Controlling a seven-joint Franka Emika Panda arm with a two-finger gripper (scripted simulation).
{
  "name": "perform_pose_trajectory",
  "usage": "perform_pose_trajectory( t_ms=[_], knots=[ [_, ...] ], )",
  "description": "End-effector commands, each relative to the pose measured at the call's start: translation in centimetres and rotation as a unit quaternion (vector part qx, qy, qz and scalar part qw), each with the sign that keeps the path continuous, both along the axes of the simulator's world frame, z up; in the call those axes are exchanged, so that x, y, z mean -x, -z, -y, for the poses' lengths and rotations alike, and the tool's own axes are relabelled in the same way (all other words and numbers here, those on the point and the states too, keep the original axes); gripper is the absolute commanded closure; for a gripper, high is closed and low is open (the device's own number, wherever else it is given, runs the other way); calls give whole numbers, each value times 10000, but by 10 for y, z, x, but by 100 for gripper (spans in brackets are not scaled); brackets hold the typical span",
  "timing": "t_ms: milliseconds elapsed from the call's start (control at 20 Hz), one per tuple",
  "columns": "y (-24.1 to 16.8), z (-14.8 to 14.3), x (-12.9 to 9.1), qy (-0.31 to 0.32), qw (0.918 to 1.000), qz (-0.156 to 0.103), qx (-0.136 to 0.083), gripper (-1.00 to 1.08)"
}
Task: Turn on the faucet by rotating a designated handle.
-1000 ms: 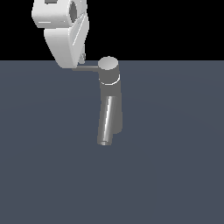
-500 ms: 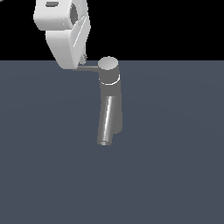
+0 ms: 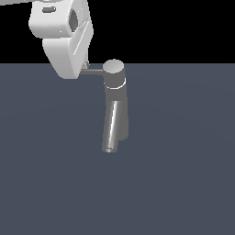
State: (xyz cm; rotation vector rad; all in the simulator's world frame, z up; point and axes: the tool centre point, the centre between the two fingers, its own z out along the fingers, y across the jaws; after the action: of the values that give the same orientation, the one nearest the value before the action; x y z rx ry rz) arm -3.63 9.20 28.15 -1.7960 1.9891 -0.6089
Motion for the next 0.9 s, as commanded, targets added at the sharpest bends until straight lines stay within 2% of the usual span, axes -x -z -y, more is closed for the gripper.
perform_pose_trajectory(
  t_ms=[0, 600, 700, 850],
  knots=[
    [5, -1, 7, 0, 10000, 0, 0, 108],
    [29, -9, 42, 7, 10000, 1, 2, 108],
    [24, -15, 36, -56, 10000, 42, -16, 108],
    [27, -10, 41, -50, 10000, 39, -15, 108]
  ],
)
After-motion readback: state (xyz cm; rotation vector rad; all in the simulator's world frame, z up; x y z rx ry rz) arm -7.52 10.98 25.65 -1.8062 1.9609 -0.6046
